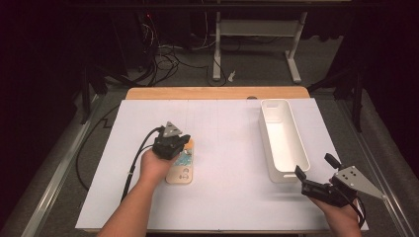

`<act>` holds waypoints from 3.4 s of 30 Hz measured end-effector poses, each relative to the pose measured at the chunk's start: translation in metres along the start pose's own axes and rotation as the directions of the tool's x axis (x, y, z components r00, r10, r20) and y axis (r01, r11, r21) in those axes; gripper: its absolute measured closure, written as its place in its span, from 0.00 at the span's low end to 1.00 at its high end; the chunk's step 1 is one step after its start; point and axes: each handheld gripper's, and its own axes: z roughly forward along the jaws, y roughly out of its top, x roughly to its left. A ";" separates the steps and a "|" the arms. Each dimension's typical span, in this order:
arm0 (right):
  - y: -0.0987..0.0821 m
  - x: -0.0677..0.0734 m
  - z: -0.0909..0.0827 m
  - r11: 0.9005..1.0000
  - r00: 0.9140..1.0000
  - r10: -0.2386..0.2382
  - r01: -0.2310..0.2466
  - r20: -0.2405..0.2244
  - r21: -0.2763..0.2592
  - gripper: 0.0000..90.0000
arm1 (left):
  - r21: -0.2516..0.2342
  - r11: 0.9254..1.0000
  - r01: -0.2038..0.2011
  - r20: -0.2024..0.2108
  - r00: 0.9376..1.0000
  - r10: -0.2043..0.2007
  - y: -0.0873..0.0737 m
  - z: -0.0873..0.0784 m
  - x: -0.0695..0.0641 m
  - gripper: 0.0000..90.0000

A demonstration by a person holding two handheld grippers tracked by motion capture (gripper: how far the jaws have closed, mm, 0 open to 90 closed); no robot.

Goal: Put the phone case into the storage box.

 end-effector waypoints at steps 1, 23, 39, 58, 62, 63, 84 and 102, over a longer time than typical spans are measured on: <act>0.000 0.000 0.000 1.000 1.000 0.000 0.000 -0.001 0.001 0.00 | 0.018 1.000 -0.012 0.000 1.000 0.012 0.003 0.005 -0.001 1.00; -0.001 -0.001 0.000 1.000 1.000 0.011 -0.011 -0.010 -0.003 0.00 | 0.166 0.985 -0.051 -0.005 0.999 0.053 0.009 0.051 0.004 1.00; -0.001 -0.001 0.000 1.000 1.000 0.022 -0.022 -0.014 -0.003 0.00 | 0.202 0.979 -0.010 -0.070 0.997 0.025 -0.010 0.027 0.037 1.00; 0.001 0.006 0.002 1.000 1.000 0.005 -0.004 -0.020 0.003 0.00 | 0.178 0.984 0.013 -0.088 0.996 0.003 -0.061 -0.027 0.065 1.00; 0.001 0.008 0.003 1.000 1.000 0.002 -0.002 -0.024 0.006 0.00 | 0.152 0.988 0.040 -0.081 0.996 -0.027 -0.074 -0.038 0.068 1.00; 0.001 0.008 0.003 1.000 1.000 0.000 0.000 -0.024 0.006 0.00 | 0.143 0.989 0.046 -0.081 0.996 -0.035 -0.078 -0.041 0.069 1.00; 0.003 0.013 0.004 1.000 1.000 -0.006 0.006 -0.029 0.004 0.01 | 0.015 0.986 0.164 -0.058 0.985 -0.163 -0.137 -0.094 0.055 1.00; 0.004 0.015 0.003 1.000 1.000 -0.009 0.009 -0.029 -0.002 0.01 | 0.072 0.981 0.182 -0.106 0.979 -0.174 -0.139 -0.096 0.059 1.00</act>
